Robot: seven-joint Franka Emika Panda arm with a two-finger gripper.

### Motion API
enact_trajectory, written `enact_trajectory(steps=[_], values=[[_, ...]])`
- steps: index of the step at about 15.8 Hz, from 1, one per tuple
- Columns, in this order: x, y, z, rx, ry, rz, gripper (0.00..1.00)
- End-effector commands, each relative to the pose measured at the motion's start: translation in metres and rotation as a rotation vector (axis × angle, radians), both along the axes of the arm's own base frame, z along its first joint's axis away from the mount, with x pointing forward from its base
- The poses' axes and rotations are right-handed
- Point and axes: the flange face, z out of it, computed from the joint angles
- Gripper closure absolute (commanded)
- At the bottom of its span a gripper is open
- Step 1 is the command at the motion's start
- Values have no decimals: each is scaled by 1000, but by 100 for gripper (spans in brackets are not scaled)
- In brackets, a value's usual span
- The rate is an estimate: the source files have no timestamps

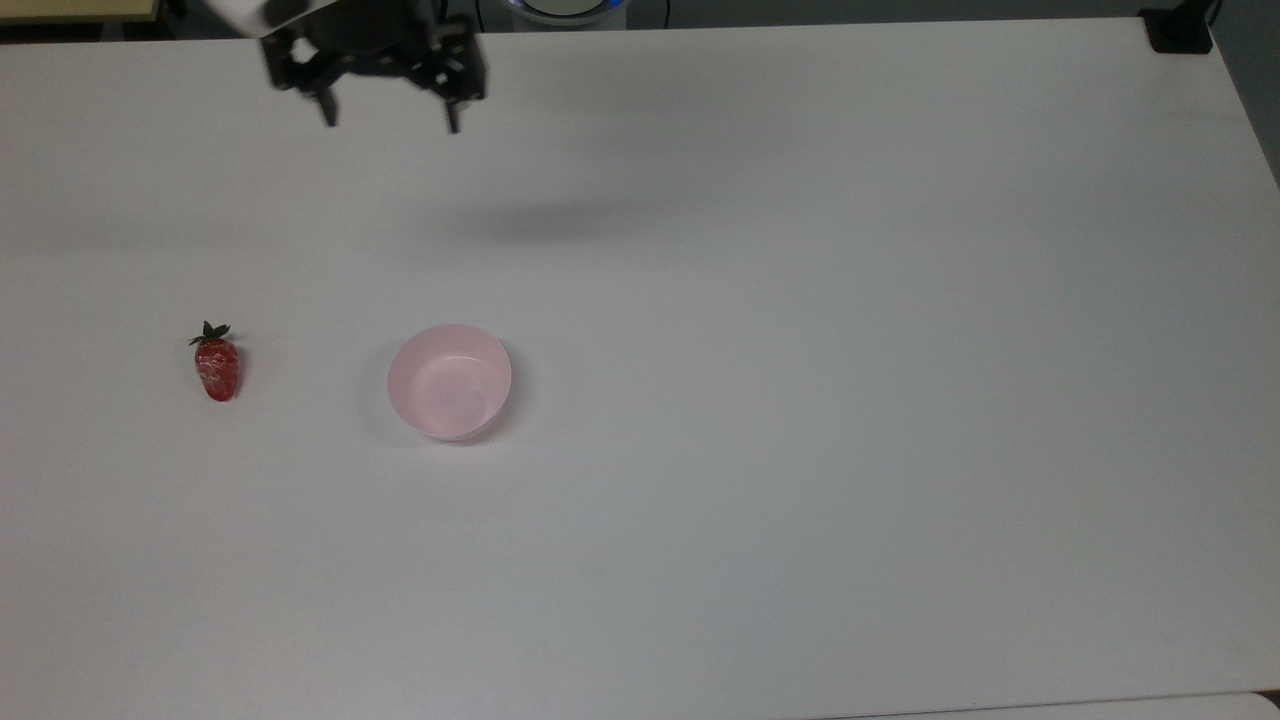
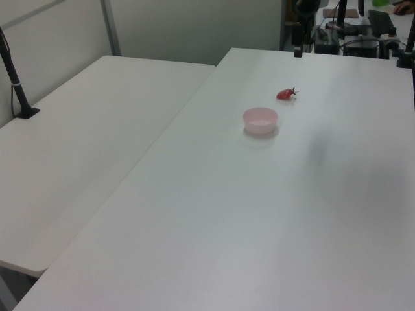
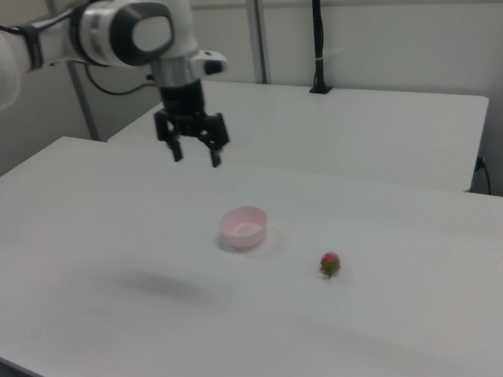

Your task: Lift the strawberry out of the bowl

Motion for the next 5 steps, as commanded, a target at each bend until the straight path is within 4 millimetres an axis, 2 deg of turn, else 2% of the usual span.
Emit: enact_trajectory(steps=[1, 5], values=[[-29, 33, 14, 3, 43, 40, 0], [-29, 28, 8, 5, 18, 40, 0]])
